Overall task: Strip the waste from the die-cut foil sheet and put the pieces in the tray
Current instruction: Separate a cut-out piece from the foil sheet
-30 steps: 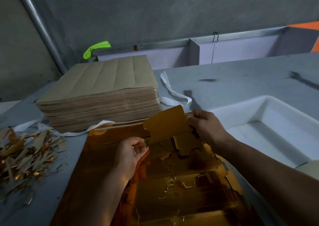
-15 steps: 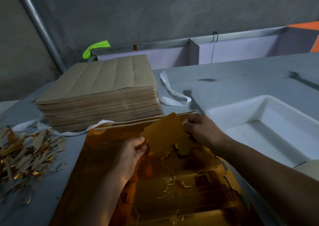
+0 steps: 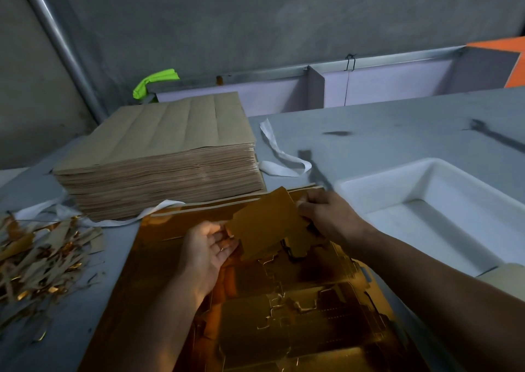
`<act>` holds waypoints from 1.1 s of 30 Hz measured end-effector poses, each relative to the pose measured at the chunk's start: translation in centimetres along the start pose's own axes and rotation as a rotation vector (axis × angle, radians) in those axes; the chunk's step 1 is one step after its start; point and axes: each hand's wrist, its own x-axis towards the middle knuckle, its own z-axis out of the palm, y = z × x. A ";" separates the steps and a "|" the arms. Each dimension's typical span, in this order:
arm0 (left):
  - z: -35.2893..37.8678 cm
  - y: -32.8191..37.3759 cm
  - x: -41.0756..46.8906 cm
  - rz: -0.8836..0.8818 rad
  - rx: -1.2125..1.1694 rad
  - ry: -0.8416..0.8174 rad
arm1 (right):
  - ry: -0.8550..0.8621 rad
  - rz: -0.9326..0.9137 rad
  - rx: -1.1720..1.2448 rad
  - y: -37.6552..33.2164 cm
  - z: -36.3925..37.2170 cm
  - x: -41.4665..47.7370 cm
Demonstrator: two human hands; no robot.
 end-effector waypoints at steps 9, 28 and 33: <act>1.8 2.2 -0.1 0.162 0.597 -0.086 | 0.026 -0.036 0.099 -0.1 -0.2 -0.1; 4.8 0.4 -1.8 -0.061 0.356 -0.153 | 0.270 -0.100 0.262 -0.2 -0.9 0.5; 6.5 -1.0 -2.5 -0.099 0.378 -0.223 | 0.224 -0.073 0.194 -0.1 -0.6 0.4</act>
